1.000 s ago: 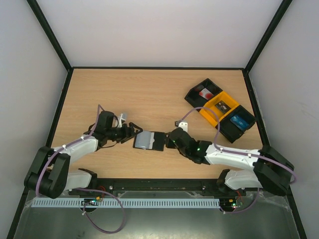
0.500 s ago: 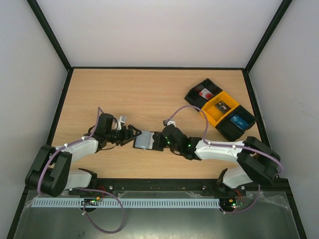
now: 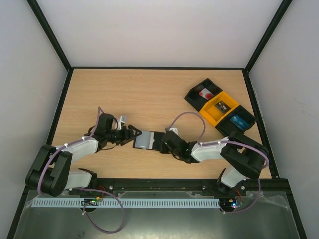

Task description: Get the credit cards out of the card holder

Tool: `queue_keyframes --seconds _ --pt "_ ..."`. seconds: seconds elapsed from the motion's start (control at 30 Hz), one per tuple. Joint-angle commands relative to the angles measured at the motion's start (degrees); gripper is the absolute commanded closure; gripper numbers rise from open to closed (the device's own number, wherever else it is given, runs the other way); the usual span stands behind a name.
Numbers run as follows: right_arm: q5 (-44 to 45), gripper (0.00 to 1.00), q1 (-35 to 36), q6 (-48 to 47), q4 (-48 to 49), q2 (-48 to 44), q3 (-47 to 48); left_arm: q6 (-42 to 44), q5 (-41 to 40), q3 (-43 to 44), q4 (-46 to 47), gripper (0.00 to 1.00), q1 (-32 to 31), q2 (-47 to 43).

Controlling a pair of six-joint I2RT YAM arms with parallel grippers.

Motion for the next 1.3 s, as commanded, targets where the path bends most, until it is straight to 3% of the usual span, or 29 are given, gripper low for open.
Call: queue_keyframes --seconds 0.0,0.17,0.53,0.83,1.27 --pt "3.59 0.85 -0.34 -0.74 1.15 0.84 -3.23 1.33 -1.59 0.92 -0.18 0.22 0.21 -1.09" --pt "4.01 0.84 -0.34 -0.93 2.72 -1.05 -4.87 0.85 -1.89 0.63 1.87 0.22 -0.05 -0.02" --pt "4.22 0.85 -0.33 -1.71 4.49 -1.22 -5.47 -2.36 -4.18 0.07 7.2 0.37 -3.77 4.69" --pt "3.76 0.85 -0.3 -0.99 6.05 -1.06 -6.27 -1.83 -10.05 1.18 4.91 0.36 -6.61 5.44" --pt "2.59 0.85 -0.34 -0.13 9.38 -2.02 -8.81 -5.87 -11.79 3.57 3.87 0.38 -12.06 4.44"
